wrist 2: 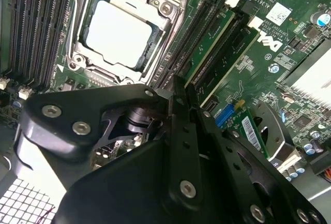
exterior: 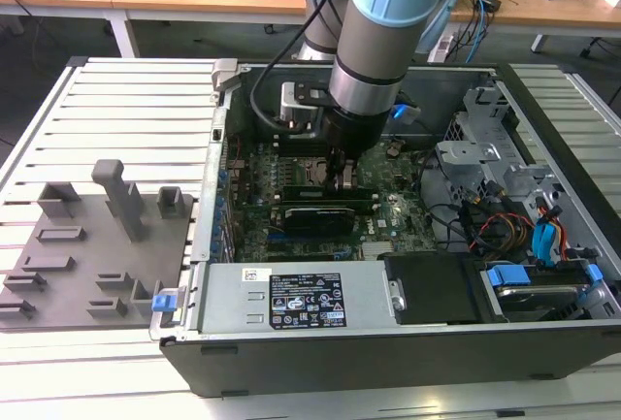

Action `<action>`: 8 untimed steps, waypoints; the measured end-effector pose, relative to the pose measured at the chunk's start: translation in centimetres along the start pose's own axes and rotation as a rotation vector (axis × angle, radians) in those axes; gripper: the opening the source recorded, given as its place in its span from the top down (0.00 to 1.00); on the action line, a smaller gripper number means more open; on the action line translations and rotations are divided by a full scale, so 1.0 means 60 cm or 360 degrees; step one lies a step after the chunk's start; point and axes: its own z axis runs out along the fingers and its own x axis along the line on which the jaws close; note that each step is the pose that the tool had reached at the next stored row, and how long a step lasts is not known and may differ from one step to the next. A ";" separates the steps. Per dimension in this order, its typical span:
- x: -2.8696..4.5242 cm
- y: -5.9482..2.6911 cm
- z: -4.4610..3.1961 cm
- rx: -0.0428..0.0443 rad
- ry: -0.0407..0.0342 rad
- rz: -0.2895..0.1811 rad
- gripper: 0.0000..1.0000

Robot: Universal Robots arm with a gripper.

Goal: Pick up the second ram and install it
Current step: 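Insert the second ram into the second slot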

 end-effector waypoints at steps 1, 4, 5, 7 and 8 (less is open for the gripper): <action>0.000 0.000 0.002 0.0000 0.0000 0.0000 0.86; 0.000 0.000 0.003 0.0000 0.0000 0.0000 0.86; 0.000 -0.001 0.004 0.0002 -0.0002 -0.0001 0.86; 0.000 -0.001 0.004 0.0001 -0.0001 -0.0001 0.78; 0.000 0.000 0.003 0.0000 0.0000 0.0000 0.78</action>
